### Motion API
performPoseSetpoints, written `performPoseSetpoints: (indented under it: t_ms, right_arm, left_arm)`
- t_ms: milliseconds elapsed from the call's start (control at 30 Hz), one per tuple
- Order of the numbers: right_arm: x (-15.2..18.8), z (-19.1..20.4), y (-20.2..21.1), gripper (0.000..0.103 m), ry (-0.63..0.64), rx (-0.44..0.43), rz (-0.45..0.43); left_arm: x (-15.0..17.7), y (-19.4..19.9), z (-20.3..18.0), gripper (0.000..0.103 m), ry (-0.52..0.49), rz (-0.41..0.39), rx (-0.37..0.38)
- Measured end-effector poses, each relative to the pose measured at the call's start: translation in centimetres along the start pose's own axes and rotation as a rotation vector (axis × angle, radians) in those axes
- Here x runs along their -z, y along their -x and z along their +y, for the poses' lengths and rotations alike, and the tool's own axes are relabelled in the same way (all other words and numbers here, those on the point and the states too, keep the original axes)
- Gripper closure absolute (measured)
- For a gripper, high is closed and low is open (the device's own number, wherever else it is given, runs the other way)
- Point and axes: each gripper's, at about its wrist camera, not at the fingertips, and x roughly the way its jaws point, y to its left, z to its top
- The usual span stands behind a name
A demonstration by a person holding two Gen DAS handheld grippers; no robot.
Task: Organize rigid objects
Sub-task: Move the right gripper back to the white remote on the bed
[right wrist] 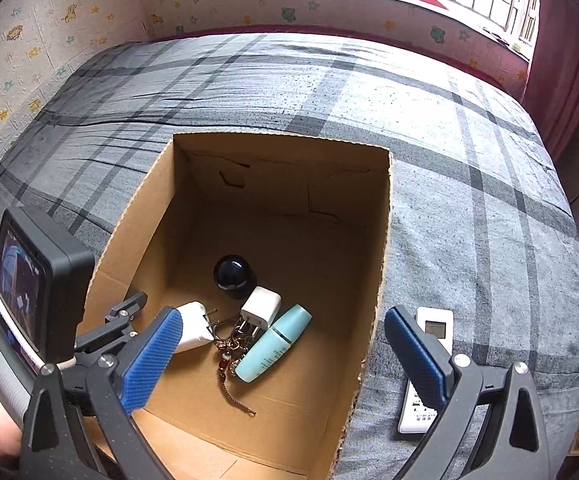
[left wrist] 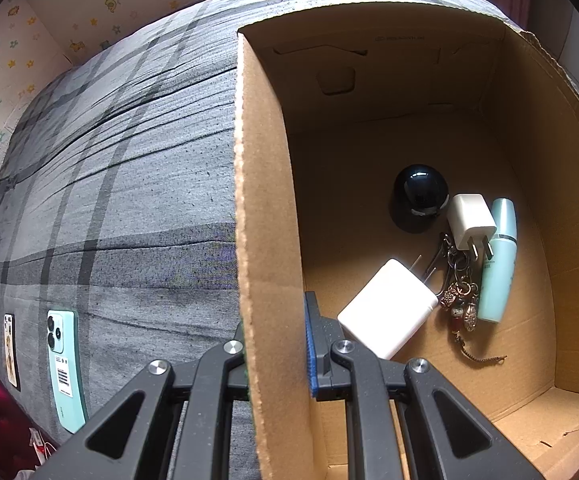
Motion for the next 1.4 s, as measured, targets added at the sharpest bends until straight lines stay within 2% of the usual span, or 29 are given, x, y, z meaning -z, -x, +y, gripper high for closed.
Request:
performPoseSetpoints:
  t_ms: [333, 767, 1167, 1400]
  right_arm:
    - [-0.2, -3.6, 2.4, 0.0, -0.071, 0.016, -0.037]
    - [1.3, -11.3, 3.6, 0.0, -0.199, 0.086, -0.033]
    - [4.1, -18.5, 1.8, 0.0, -0.327, 0.178, 0.022]
    - [6.4, -20.6, -0.5, 0.0, -0.368, 0.194, 0.082]
  left_arm:
    - [0.1, 0.0, 0.1, 0.089, 0.002, -0.001, 0.004]
    - [0.1, -0.1, 0.4, 0.089, 0.006, -0.001, 0.018]
    - [0.1, -0.1, 0.4, 0.089, 0.005, -0.002, 0.019]
    - [0.1, -0.1, 0.3, 0.089, 0.003, -0.002, 0.016]
